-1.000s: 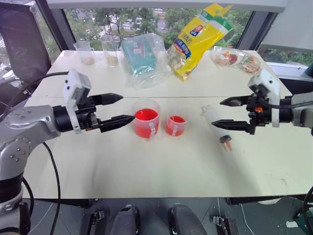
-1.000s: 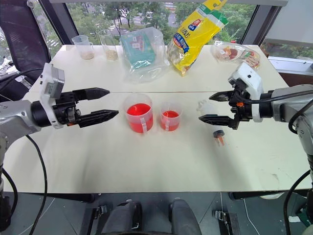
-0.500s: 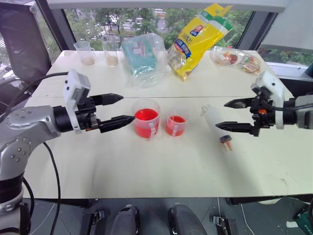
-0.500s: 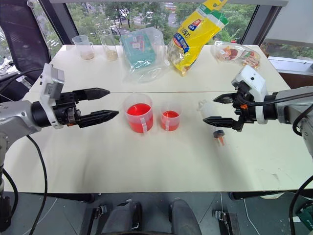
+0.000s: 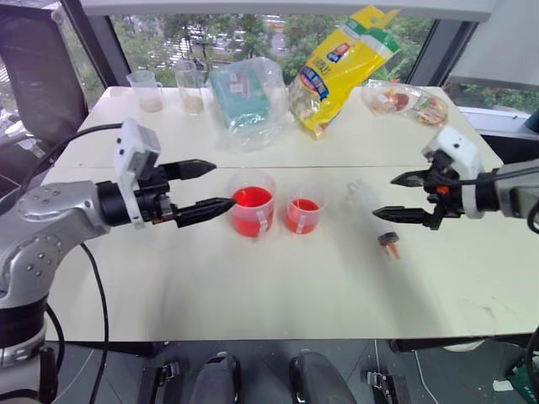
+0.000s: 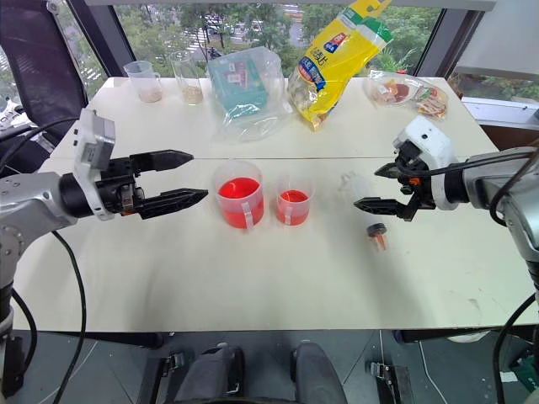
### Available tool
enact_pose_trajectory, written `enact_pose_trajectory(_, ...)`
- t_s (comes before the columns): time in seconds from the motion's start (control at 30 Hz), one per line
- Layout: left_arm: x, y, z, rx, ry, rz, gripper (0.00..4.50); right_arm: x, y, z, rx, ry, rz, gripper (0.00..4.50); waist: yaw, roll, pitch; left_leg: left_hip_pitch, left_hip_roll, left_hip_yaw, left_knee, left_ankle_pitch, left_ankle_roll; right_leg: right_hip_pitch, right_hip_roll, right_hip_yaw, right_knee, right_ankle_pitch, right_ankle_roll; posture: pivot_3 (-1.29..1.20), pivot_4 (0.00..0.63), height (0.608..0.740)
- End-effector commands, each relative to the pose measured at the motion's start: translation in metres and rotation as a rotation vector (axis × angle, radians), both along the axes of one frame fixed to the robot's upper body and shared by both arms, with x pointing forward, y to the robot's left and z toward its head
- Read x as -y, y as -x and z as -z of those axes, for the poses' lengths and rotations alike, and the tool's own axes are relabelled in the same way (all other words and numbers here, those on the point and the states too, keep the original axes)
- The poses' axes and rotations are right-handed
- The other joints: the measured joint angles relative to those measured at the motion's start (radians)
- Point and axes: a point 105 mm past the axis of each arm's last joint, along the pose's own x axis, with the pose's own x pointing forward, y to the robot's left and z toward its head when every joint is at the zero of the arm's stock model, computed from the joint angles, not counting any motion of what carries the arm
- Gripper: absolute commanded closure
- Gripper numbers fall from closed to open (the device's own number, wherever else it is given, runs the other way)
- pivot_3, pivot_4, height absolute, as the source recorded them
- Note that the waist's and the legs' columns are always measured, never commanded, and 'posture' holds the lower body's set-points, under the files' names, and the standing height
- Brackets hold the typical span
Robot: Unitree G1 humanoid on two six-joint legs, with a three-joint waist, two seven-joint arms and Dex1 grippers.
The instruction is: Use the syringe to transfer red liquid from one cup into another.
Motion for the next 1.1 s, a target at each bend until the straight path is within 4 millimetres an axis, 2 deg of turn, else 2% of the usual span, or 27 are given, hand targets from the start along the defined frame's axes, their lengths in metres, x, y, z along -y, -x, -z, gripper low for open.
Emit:
enact_pose_trajectory(0.03, 0.001, 0.0, -0.008, 0.053, 0.007, 0.005, 0.0, 0.006, -0.015, 0.004, -0.015, 0.031, 0.088, 0.07, -0.001, 0.0, 0.0, 0.0, 0.0, 0.0, 0.0, 0.0, 0.0, 0.0, 0.0, 0.0, 0.0, 0.0, 0.0, 0.0, 0.15, 0.74)
enact_pose_trajectory(0.2, 0.004, 0.0, -0.003, 0.057, 0.012, 0.002, 0.0, 0.01, -0.039, 0.016, -0.066, 0.031, 0.198, 0.07, -0.001, 0.0, 0.0, 0.0, 0.0, 0.0, 0.0, 0.0, 0.0, 0.0, 0.0, 0.0, 0.0, 0.0, 0.0, 0.0, 0.15, 0.74)
enact_pose_trajectory(0.37, 0.006, 0.003, 0.001, 0.064, 0.005, -0.005, 0.0, 0.014, -0.063, 0.045, -0.143, 0.049, 0.333, 0.07, -0.002, 0.0, 0.0, 0.0, 0.0, 0.0, 0.0, 0.0, 0.0, -0.001, 0.0, 0.0, 0.0, 0.0, 0.0, 0.0, 0.15, 0.74)
enact_pose_trajectory(0.67, 0.008, 0.006, 0.003, 0.075, 0.011, -0.013, 0.0, 0.01, -0.076, 0.069, -0.223, 0.029, 0.419, 0.07, -0.001, 0.0, 0.0, -0.001, 0.0, 0.0, 0.0, 0.0, 0.0, -0.001, 0.0, 0.0, 0.0, 0.0, 0.0, 0.0, 0.15, 0.74)
enact_pose_trajectory(0.93, 0.009, 0.007, 0.002, 0.08, 0.012, -0.013, 0.0, 0.001, -0.083, 0.08, -0.298, -0.022, 0.471, 0.07, -0.003, 0.0, 0.0, 0.0, 0.0, 0.0, 0.0, 0.0, 0.0, -0.001, 0.0, 0.0, 0.001, 0.0, 0.0, 0.0, 0.15, 0.74)
enact_pose_trajectory(1.03, 0.01, 0.007, 0.002, 0.082, 0.011, -0.012, 0.0, -0.003, -0.084, 0.083, -0.307, -0.018, 0.464, 0.93, -0.004, 0.0, 0.0, 0.0, 0.0, 0.0, 0.0, 0.0, 0.0, 0.0, 0.0, 0.0, 0.001, 0.0, 0.0, 0.0, 0.15, 0.74)
enact_pose_trajectory(1.1, 0.01, 0.007, 0.002, 0.084, 0.012, -0.014, 0.0, -0.007, -0.083, 0.084, -0.311, -0.016, 0.453, 1.95, -0.005, 0.0, 0.0, 0.0, 0.0, 0.0, 0.0, 0.0, 0.0, 0.0, 0.0, 0.0, 0.001, 0.0, 0.0, 0.0, 0.15, 0.74)
